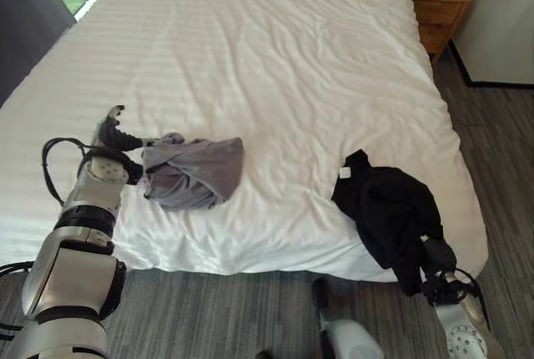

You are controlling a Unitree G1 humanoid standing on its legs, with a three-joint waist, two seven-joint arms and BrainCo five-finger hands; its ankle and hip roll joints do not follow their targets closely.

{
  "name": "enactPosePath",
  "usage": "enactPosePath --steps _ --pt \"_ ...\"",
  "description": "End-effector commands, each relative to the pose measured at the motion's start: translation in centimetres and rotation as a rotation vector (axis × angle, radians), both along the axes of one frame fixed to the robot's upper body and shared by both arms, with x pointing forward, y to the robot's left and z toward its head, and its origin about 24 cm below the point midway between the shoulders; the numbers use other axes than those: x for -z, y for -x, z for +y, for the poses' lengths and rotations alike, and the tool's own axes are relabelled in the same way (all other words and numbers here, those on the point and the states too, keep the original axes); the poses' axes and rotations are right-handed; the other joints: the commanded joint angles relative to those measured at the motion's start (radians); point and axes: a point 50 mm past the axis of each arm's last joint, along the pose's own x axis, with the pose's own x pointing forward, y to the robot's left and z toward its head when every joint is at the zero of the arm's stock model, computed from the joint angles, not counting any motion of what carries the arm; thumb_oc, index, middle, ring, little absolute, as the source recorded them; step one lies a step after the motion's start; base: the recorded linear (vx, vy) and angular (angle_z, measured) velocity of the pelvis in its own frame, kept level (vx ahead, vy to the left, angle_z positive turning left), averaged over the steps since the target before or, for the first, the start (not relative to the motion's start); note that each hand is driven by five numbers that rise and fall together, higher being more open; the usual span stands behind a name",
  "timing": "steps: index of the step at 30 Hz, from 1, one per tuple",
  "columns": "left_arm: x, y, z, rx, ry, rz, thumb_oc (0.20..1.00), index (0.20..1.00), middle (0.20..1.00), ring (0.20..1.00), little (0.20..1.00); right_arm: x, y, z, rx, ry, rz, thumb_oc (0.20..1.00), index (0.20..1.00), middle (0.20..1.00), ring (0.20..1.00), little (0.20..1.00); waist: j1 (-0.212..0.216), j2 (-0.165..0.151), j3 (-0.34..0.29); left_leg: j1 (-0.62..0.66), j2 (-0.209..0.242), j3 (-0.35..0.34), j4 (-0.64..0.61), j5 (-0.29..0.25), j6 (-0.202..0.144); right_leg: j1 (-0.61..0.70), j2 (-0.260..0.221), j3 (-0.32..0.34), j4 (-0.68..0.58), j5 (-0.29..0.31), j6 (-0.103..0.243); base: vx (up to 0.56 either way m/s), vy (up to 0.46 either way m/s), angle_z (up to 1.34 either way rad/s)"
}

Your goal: Pick up bed clothes into laundry basket.

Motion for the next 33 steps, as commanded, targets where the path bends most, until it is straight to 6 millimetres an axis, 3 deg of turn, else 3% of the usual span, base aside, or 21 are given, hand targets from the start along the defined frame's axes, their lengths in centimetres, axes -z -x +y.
enactPosePath --steps 1,6,16,19,22,25,33 --pt "-4.6 -0.8 -0.6 0.042 -0.007 -0.193 1.0 1.0 1.0 1.0 1.0 -3.9 -1.7 -0.1 -0.024 -0.002 -0.205 0.2 0.2 0.2 0.2 0.2 0.004 0.02 0.043 -0.008 0.066 0.051 0.011 0.088 -0.053 0.068 -0.071 0.014 0.014 -0.042 0.156 0.0 0.0 0.0" --pt "-2.9 -2.0 -3.1 0.057 0.021 -0.138 1.0 1.0 1.0 1.0 1.0 -3.7 -1.8 0.1 -0.023 -0.003 -0.19 0.2 0.2 0.2 0.2 0.2 0.0 0.025 0.059 -0.006 0.068 0.059 0.011 0.09 -0.054 0.061 -0.068 0.022 0.014 -0.042 0.157 -0.01 -0.011 -0.06" --pt "-3.2 -2.2 -3.0 -0.005 -0.135 -0.09 1.0 1.0 1.0 1.0 1.0 -3.4 -1.8 0.6 -0.046 -0.01 -0.171 0.2 0.2 0.2 0.2 0.2 0.007 0.022 0.091 -0.038 0.076 0.069 0.011 0.104 -0.058 0.024 -0.063 0.023 0.014 -0.03 0.158 -0.02 -0.015 -0.04" --pt "-6.6 -1.9 -2.7 -0.011 -0.258 -0.2 1.0 1.0 1.0 1.0 1.0 -3.3 -1.5 0.4 -0.06 0.002 -0.165 0.2 0.2 0.2 0.2 0.2 0.021 0.03 0.097 -0.038 0.079 0.057 0.011 0.103 -0.06 0.03 -0.067 0.009 0.014 -0.036 0.155 -0.01 -0.026 -0.01" --pt "-7.7 -1.2 -2.4 0.001 -0.321 -0.243 1.0 1.0 1.0 1.0 1.0 -3.2 -1.4 0.5 -0.078 0.014 -0.162 0.2 0.2 0.2 0.2 0.2 0.032 0.037 0.097 -0.033 0.078 0.053 0.011 0.099 -0.059 0.039 -0.068 0.005 0.014 -0.04 0.154 0.0 0.004 0.04" --pt "-6.2 0.7 -1.4 0.007 -0.329 -0.24 1.0 1.0 1.0 1.0 1.0 -2.6 -1.0 0.3 -0.082 0.019 -0.132 0.2 0.2 0.2 0.2 0.2 0.05 0.044 0.097 -0.026 0.075 0.046 0.011 0.091 -0.056 0.05 -0.071 -0.005 0.014 -0.047 0.15 0.01 0.013 0.06" --pt "-2.6 1.8 -0.5 -0.001 -0.3 -0.13 1.0 1.0 1.0 1.0 1.0 -2.4 -1.0 0.6 -0.095 0.008 -0.124 0.2 0.2 0.2 0.2 0.2 0.059 0.037 0.108 -0.034 0.081 0.041 0.011 0.093 -0.057 0.042 -0.069 -0.008 0.014 -0.045 0.146 0.0 0.0 0.0"
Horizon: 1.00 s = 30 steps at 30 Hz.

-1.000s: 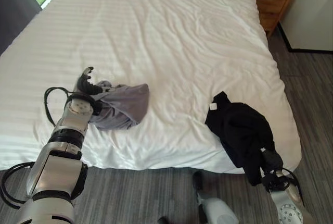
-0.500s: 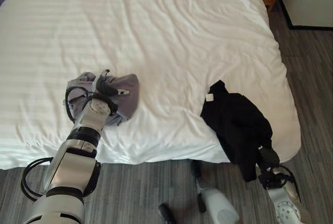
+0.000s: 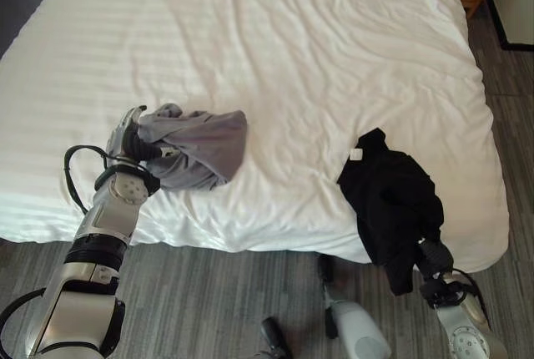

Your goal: Pick up bed clothes into laundry basket.

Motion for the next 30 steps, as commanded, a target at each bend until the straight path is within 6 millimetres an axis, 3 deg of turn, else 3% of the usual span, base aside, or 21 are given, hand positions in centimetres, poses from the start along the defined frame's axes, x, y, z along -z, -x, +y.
enactPosePath --steps 1,8,12,15,17,18,19,20,22,26,30 --pt "-2.3 -0.6 0.6 -0.028 -0.031 -0.064 1.0 1.0 1.0 1.0 1.0 -2.4 -1.1 0.6 -0.035 -0.011 -0.135 0.2 0.2 0.2 0.2 0.2 -0.003 0.008 -0.004 -0.015 0.078 0.024 0.011 0.095 -0.052 0.066 -0.073 -0.012 0.014 -0.045 0.148 0.0 0.0 0.0" --pt "-1.2 -1.3 0.1 0.021 0.001 -0.009 1.0 1.0 1.0 1.0 1.0 -3.2 -1.8 1.2 -0.08 -0.01 -0.171 0.2 0.2 0.2 0.2 0.2 -0.015 -0.007 0.034 -0.09 0.085 0.019 0.011 0.124 -0.059 -0.005 -0.066 -0.004 0.014 -0.022 0.146 -0.05 -0.007 -0.03" --pt "2.8 -2.4 -0.6 -0.032 0.026 0.179 1.0 1.0 1.0 1.0 1.0 -2.6 -1.8 2.4 -0.138 -0.026 -0.145 0.2 0.2 0.2 0.2 0.2 -0.043 -0.016 0.042 -0.139 0.102 0.012 0.011 0.118 -0.076 -0.051 -0.054 0.008 0.014 -0.029 0.154 0.0 -0.001 0.03" --pt "4.4 -2.5 -1.5 -0.032 0.064 0.229 1.0 1.0 1.0 1.0 1.0 -2.3 -1.7 2.8 -0.152 -0.038 -0.133 0.2 0.2 0.2 0.2 0.2 -0.049 -0.023 0.034 -0.152 0.108 0.017 0.011 0.119 -0.08 -0.067 -0.05 0.014 0.014 -0.026 0.153 0.0 0.0 0.0" --pt "4.4 -2.5 -1.5 -0.032 0.064 0.229 1.0 1.0 1.0 1.0 1.0 -2.3 -1.7 2.8 -0.152 -0.038 -0.133 0.2 0.2 0.2 0.2 0.2 -0.049 -0.023 0.033 -0.152 0.108 0.017 0.011 0.119 -0.08 -0.067 -0.05 0.015 0.014 -0.026 0.153 0.0 0.0 0.0" --pt "6.0 -2.3 -2.1 -0.016 0.045 0.294 0.843 0.843 0.843 0.843 0.843 -2.1 -1.6 2.9 -0.16 -0.04 -0.126 0.2 0.2 0.2 0.2 0.2 -0.054 -0.026 0.024 -0.15 0.112 0.023 0.011 0.117 -0.082 -0.071 -0.046 0.016 0.014 -0.025 0.153 0.0 0.0 0.0" --pt "6.2 -2.3 -2.3 -0.012 0.042 0.304 0.46 0.46 0.46 0.46 0.46 -2.1 -1.6 3.0 -0.167 -0.039 -0.125 0.2 0.2 0.2 0.2 0.2 -0.055 -0.027 0.021 -0.148 0.112 0.025 0.011 0.115 -0.082 -0.071 -0.045 0.019 0.014 -0.025 0.153 0.0 0.0 0.0" --pt "6.4 -2.2 -2.4 -0.01 0.045 0.314 0.2 0.2 0.2 0.2 0.2 -1.9 -1.5 3.0 -0.17 -0.038 -0.118 0.2 0.2 0.2 0.2 0.2 -0.056 -0.028 0.017 -0.145 0.113 0.027 0.011 0.114 -0.082 -0.069 -0.046 0.021 0.014 -0.026 0.153 0.04 0.017 -0.02" --pt "6.8 -2.4 -3.7 0.04 0.164 0.269 0.2 0.2 0.2 0.2 0.2 -1.6 -1.2 2.8 -0.171 -0.03 -0.104 0.2 0.2 0.2 0.2 0.2 -0.054 -0.024 0.001 -0.129 0.113 0.029 0.011 0.108 -0.082 -0.06 -0.048 0.02 0.014 -0.032 0.15 0.06 0.026 -0.03" --pt "5.0 -3.2 -6.5 0.178 0.38 0.088 0.2 0.2 0.2 0.2 0.2 -1.8 -1.3 2.7 -0.161 -0.023 -0.113 0.2 0.2 0.2 0.2 0.2 -0.048 -0.016 -0.004 -0.119 0.11 0.022 0.011 0.104 -0.08 -0.047 -0.052 0.016 0.014 -0.037 0.147 0.02 0.013 0.0" --pt "3.8 -1.9 -10.3 0.407 0.87 -0.155 0.2 0.2 0.2 0.2 0.2 -2.1 -1.7 2.7 -0.146 0.013 -0.125 0.2 0.2 0.2 0.2 0.2 -0.036 -0.007 -0.016 -0.089 0.1 0.01 0.011 0.09 -0.072 -0.012 -0.059 0.009 0.014 -0.047 0.145 0.05 0.05 0.04"
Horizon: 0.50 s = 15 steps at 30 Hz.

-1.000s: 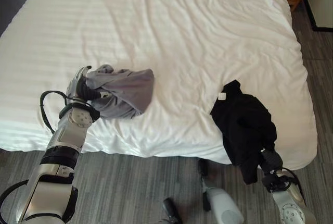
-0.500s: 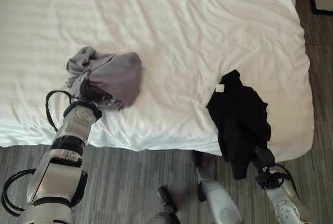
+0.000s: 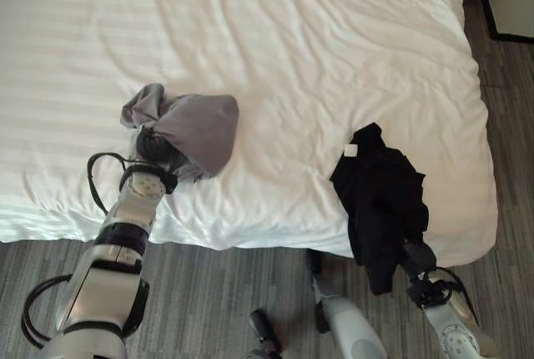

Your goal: Pick up bed clothes into laundry basket.

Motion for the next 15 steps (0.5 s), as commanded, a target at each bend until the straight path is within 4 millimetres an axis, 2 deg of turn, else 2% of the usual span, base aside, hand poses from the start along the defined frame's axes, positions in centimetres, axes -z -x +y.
enactPosePath --steps 1,3,4,6,7,8,9,10,12,15 --pt "0.2 -0.3 -6.7 0.31 0.433 -0.139 0.2 0.2 0.2 0.2 0.2 -2.9 -1.5 0.4 -0.029 0.015 -0.15 0.2 0.2 0.2 0.2 0.2 -0.012 0.038 0.032 0.025 0.099 0.004 0.008 0.077 -0.07 0.107 -0.065 -0.001 0.014 -0.072 0.159 0.07 0.049 0.05" --pt "0.3 0.7 -7.6 0.375 0.558 -0.178 0.2 0.2 0.2 0.2 0.2 -3.1 -1.7 0.0 -0.005 0.027 -0.161 0.2 0.2 0.2 0.2 0.2 -0.01 0.041 0.019 0.044 0.096 0.004 0.008 0.07 -0.067 0.126 -0.067 -0.002 0.014 -0.078 0.159 0.05 0.042 -0.02" --pt "0.4 1.8 -8.2 0.414 0.703 -0.234 0.2 0.2 0.2 0.2 0.2 -3.6 -1.9 -0.7 0.043 0.027 -0.181 0.2 0.2 0.2 0.2 0.2 -0.013 0.034 0.004 0.052 0.088 0.01 0.008 0.087 -0.058 0.135 -0.074 -0.003 0.014 -0.065 0.148 0.02 0.025 -0.07" --pt "0.5 2.9 -9.0 0.466 0.905 -0.298 0.2 0.2 0.2 0.2 0.2 -4.2 -2.2 -1.5 0.101 0.008 -0.217 0.2 0.2 0.2 0.2 0.2 -0.012 0.035 -0.012 0.068 0.085 0.007 0.008 0.081 -0.055 0.156 -0.076 -0.003 0.014 -0.073 0.148 0.04 0.03 -0.04" --pt "0.7 3.6 -9.0 0.476 0.998 -0.333 0.2 0.2 0.2 0.2 0.2 -4.6 -2.3 -2.1 0.152 -0.008 -0.235 0.2 0.2 0.2 0.2 0.2 -0.01 0.036 -0.022 0.078 0.082 0.006 0.008 0.077 -0.053 0.166 -0.077 -0.003 0.014 -0.076 0.148 0.1 0.032 -0.05" --pt "1.8 4.6 -8.5 0.431 1.107 -0.371 0.2 0.2 0.2 0.2 0.2 -5.3 -2.7 -3.3 0.251 -0.053 -0.282 0.2 0.2 0.2 0.2 0.2 -0.006 0.035 -0.04 0.097 0.082 0.003 0.008 0.071 -0.05 0.19 -0.079 -0.005 0.014 -0.083 0.149 0.09 0.019 -0.05" --pt "1.1 5.4 -8.8 0.466 1.166 -0.428 0.2 0.2 0.2 0.2 0.2 -6.0 -2.8 -3.9 0.3 -0.081 -0.319 0.2 0.2 0.2 0.2 0.2 -0.002 0.035 -0.047 0.103 0.081 -0.002 0.008 0.07 -0.049 0.2 -0.081 -0.007 0.014 -0.085 0.149 0.09 0.006 -0.05" --pt "2.1 6.1 -8.3 0.442 1.266 -0.448 0.2 0.2 0.2 0.2 0.2 -6.8 -2.8 -4.7 0.368 -0.132 -0.368 0.2 0.2 0.2 0.2 0.2 0.0 0.035 -0.056 0.112 0.079 -0.007 0.008 0.068 -0.047 0.211 -0.082 -0.01 0.014 -0.09 0.15 0.05 -0.002 0.0" --pt "3.9 6.9 -7.6 0.358 1.328 -0.448 0.2 0.2 0.2 0.2 0.2 -7.8 -2.8 -5.5 0.456 -0.223 -0.44 0.2 0.2 0.2 0.2 0.2 0.007 0.036 -0.07 0.126 0.079 -0.012 0.008 0.064 -0.045 0.231 -0.083 -0.013 0.014 -0.098 0.149 0.05 -0.014 0.05" --pt "5.5 8.3 -6.3 0.238 1.366 -0.459 0.2 0.2 0.2 0.2 0.2 -10.0 -2.4 -7.0 0.584 -0.367 -0.595 0.2 0.2 0.2 0.2 0.2 0.014 0.038 -0.088 0.151 0.081 -0.021 0.008 0.058 -0.044 0.269 -0.082 -0.017 0.014 -0.112 0.143 0.06 -0.04 0.1"
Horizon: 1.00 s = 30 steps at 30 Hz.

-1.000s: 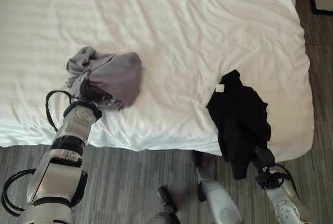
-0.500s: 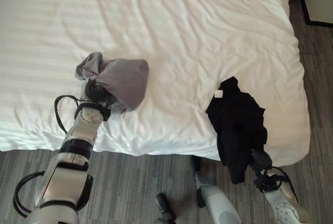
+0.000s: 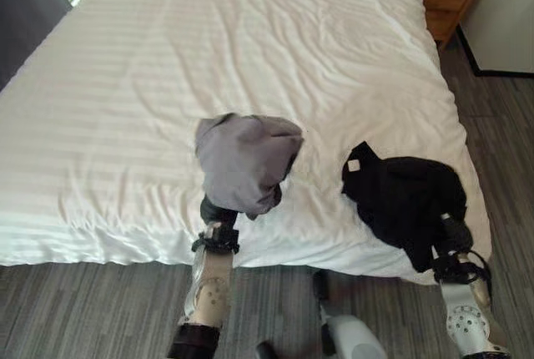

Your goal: Pick up bed clothes into laundry basket.

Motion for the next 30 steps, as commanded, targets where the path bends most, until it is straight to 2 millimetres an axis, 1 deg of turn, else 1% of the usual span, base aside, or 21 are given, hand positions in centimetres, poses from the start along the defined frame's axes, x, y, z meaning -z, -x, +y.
enactPosePath --steps 1,4,5,6,7,8,9,11,14,15,17,20,21,22,23,24,25,27,28,29,30 --pt "-2.0 -0.1 3.3 -0.121 -0.013 -0.103 0.2 0.2 0.2 0.2 0.2 -5.5 0.4 -2.7 0.212 -0.129 -0.367 0.2 0.2 0.2 0.2 0.2 0.009 -0.009 -0.034 0.017 0.067 -0.022 0.011 0.065 -0.041 0.134 -0.088 -0.001 0.016 -0.081 0.112 0.08 -0.036 0.14" --pt "-2.5 0.7 4.3 -0.167 -0.037 -0.118 0.2 0.2 0.2 0.2 0.2 -7.4 1.0 -3.9 0.298 -0.139 -0.467 0.2 0.2 0.2 0.2 0.2 0.003 -0.004 -0.038 0.079 0.069 -0.014 0.011 0.046 -0.033 0.158 -0.081 0.025 0.07 -0.122 0.101 0.08 -0.024 0.17" --pt "-2.6 0.7 4.5 -0.178 -0.046 -0.125 0.2 0.2 0.2 0.2 0.2 -7.9 0.9 -4.3 0.313 -0.127 -0.481 0.2 0.2 0.2 0.2 0.2 0.001 0.001 -0.037 0.107 0.071 -0.005 0.011 0.057 -0.033 0.166 -0.074 0.031 0.091 -0.144 0.098 0.07 -0.047 0.01" --pt "-3.4 0.5 4.7 -0.196 -0.064 -0.159 0.2 0.2 0.2 0.2 0.2 -8.7 0.8 -4.8 0.329 -0.111 -0.512 0.2 0.2 0.2 0.2 0.2 0.005 -0.003 -0.027 0.114 0.079 -0.003 0.073 0.084 -0.041 0.178 -0.061 0.044 0.108 -0.156 0.087 0.03 -0.049 -0.09" --pt "-3.5 0.4 4.7 -0.197 -0.064 -0.162 0.2 0.2 0.2 0.2 0.2 -8.8 0.7 -4.8 0.328 -0.112 -0.514 0.2 0.2 0.2 0.2 0.2 0.006 -0.004 -0.024 0.112 0.08 -0.001 0.077 0.086 -0.043 0.176 -0.06 0.046 0.108 -0.152 0.084 -0.01 -0.076 -0.32" --pt "-3.8 0.3 5.0 -0.211 -0.069 -0.179 0.2 0.2 0.2 0.2 0.2 -9.2 0.5 -4.8 0.33 -0.107 -0.528 0.2 0.2 0.2 0.2 0.2 0.012 -0.01 -0.016 0.105 0.087 -0.02 0.125 0.09 -0.048 0.183 -0.048 0.066 0.112 -0.155 0.078 0.0 -0.011 -0.5" --pt "-6.3 0.6 5.6 -0.272 -0.071 -0.301 0.2 0.2 0.2 0.2 0.2 -10.0 -0.4 -4.4 0.314 -0.1 -0.556 0.2 0.2 0.2 0.2 0.2 0.052 -0.025 -0.008 0.094 0.062 -0.183 0.193 0.093 -0.047 0.177 -0.012 0.149 0.113 -0.136 0.075 -0.03 -0.027 -0.54" --pt "-7.3 1.3 6.8 -0.372 -0.076 -0.335 0.2 0.2 0.2 0.2 0.2 -9.8 -0.4 -4.3 0.311 -0.105 -0.549 0.2 0.2 0.2 0.2 0.2 0.079 -0.04 -0.011 0.081 0.022 -0.326 0.235 0.053 -0.027 0.151 0.011 0.24 0.111 -0.103 0.084 -0.05 -0.007 -1.46" --pt "-9.8 2.2 7.6 -0.426 -0.125 -0.453 0.2 0.2 0.2 0.2 0.2 -9.4 -0.3 -4.4 0.314 -0.099 -0.527 0.2 0.2 0.2 0.2 0.2 0.072 -0.044 -0.029 0.104 -0.018 -0.445 0.262 -0.018 -0.005 0.117 0.038 0.351 0.098 -0.064 0.1 -0.04 0.1 -2.5" --pt "-10.5 2.5 7.7 -0.432 -0.147 -0.487 0.2 0.2 0.2 0.2 0.2 -9.2 -0.1 -4.5 0.319 -0.096 -0.523 0.2 0.2 0.2 0.2 0.2 0.061 -0.037 -0.034 0.12 -0.026 -0.458 0.237 -0.073 0.021 0.102 0.051 0.385 0.097 -0.06 0.113 -0.14 0.177 -2.03" --pt "-11.1 2.6 7.4 -0.418 -0.162 -0.522 0.2 0.2 0.2 0.2 0.2 -8.2 0.2 -5.0 0.351 -0.12 -0.491 0.2 0.2 0.2 0.2 0.2 0.034 -0.04 -0.038 0.146 -0.041 -0.39 0.163 -0.113 0.049 0.067 0.041 0.425 0.078 -0.011 0.142 -0.21 0.269 -1.21" --pt "-11.9 2.4 7.0 -0.41 -0.193 -0.554 0.2 0.2 0.2 0.2 0.2 -6.2 1.2 -5.0 0.405 -0.17 -0.438 0.2 0.2 0.2 0.2 0.2 0.009 -0.063 -0.021 0.15 -0.093 -0.302 0.085 -0.108 0.084 0.002 0.026 0.448 0.03 0.09 0.201 -0.29 0.209 -0.78" --pt "-12.0 2.4 7.1 -0.411 -0.195 -0.555 0.2 0.2 0.2 0.2 0.2 -6.2 1.2 -5.0 0.404 -0.171 -0.439 0.2 0.2 0.2 0.2 0.2 0.012 -0.07 -0.022 0.147 -0.099 -0.298 0.084 -0.101 0.083 -0.003 0.023 0.455 0.028 0.098 0.201 -0.47 0.115 -1.62" --pt "-12.1 2.8 7.8 -0.434 -0.281 -0.522 0.2 0.2 0.2 0.2 0.2 -5.1 1.8 -4.7 0.399 -0.178 -0.395 0.2 0.2 0.2 0.2 0.2 0.014 -0.073 0.02 0.123 -0.104 -0.22 0.096 -0.086 0.093 -0.04 0.003 0.328 0.031 0.067 0.2 -0.49 0.043 -2.11" --pt "-11.9 2.9 8.1 -0.452 -0.296 -0.499 0.2 0.2 0.2 0.2 0.2 -5.0 1.7 -4.3 0.386 -0.182 -0.388 0.2 0.2 0.2 0.2 0.2 0.032 -0.071 0.036 0.112 -0.094 -0.184 0.108 -0.068 0.09 -0.038 -0.043 0.205 0.077 0.025 0.169 -0.6 0.075 -2.33" --pt "-11.7 3.1 8.5 -0.469 -0.288 -0.484 0.2 0.2 0.2 0.2 0.2 -5.1 1.7 -4.2 0.374 -0.182 -0.396 0.2 0.2 0.2 0.2 0.2 0.045 -0.061 0.043 0.105 -0.08 -0.152 0.107 -0.054 0.092 -0.018 -0.077 0.118 0.122 -0.01 0.143 -0.42 0.009 -1.67" --pt "-11.5 3.3 8.8 -0.484 -0.281 -0.473 0.2 0.2 0.2 0.2 0.2 -5.3 1.7 -4.2 0.371 -0.181 -0.4 0.2 0.2 0.2 0.2 0.2 0.053 -0.056 0.048 0.101 -0.072 -0.117 0.095 -0.031 0.092 0.0 -0.105 0.056 0.195 -0.041 0.123 -0.38 0.043 -1.22" --pt "-11.5 3.6 9.1 -0.496 -0.306 -0.457 0.2 0.2 0.2 0.2 0.2 -5.6 1.6 -4.0 0.364 -0.157 -0.404 0.2 0.2 0.2 0.2 0.2 0.077 -0.038 0.043 0.091 -0.056 -0.04 0.068 -0.003 0.104 0.049 -0.156 -0.058 0.332 -0.093 0.11 -0.33 0.033 -1.39" --pt "-11.7 3.7 9.1 -0.488 -0.32 -0.457 0.2 0.2 0.2 0.2 0.2 -5.6 1.6 -4.0 0.363 -0.153 -0.396 0.2 0.2 0.2 0.2 0.2 0.087 -0.038 0.035 0.096 -0.055 -0.017 0.058 -0.005 0.101 0.081 -0.172 -0.081 0.342 -0.12 0.108 -0.25 0.012 -1.77" --pt "-12.0 3.8 9.2 -0.488 -0.335 -0.47 0.2 0.2 0.2 0.2 0.2 -5.7 1.5 -3.9 0.359 -0.145 -0.396 0.2 0.2 0.2 0.2 0.2 0.099 -0.033 0.028 0.09 -0.05 0.017 0.062 0.001 0.108 0.109 -0.198 -0.14 0.39 -0.131 0.109 -0.13 0.005 -1.34" --pt "-12.2 3.8 9.3 -0.489 -0.352 -0.471 0.2 0.2 0.2 0.2 0.2 -5.8 1.2 -3.6 0.348 -0.142 -0.388 0.2 0.2 0.2 0.2 0.2 0.111 -0.028 0.018 0.096 -0.047 0.028 0.063 -0.012 0.108 0.135 -0.216 -0.17 0.429 -0.156 0.123 -0.06 0.02 -0.71"
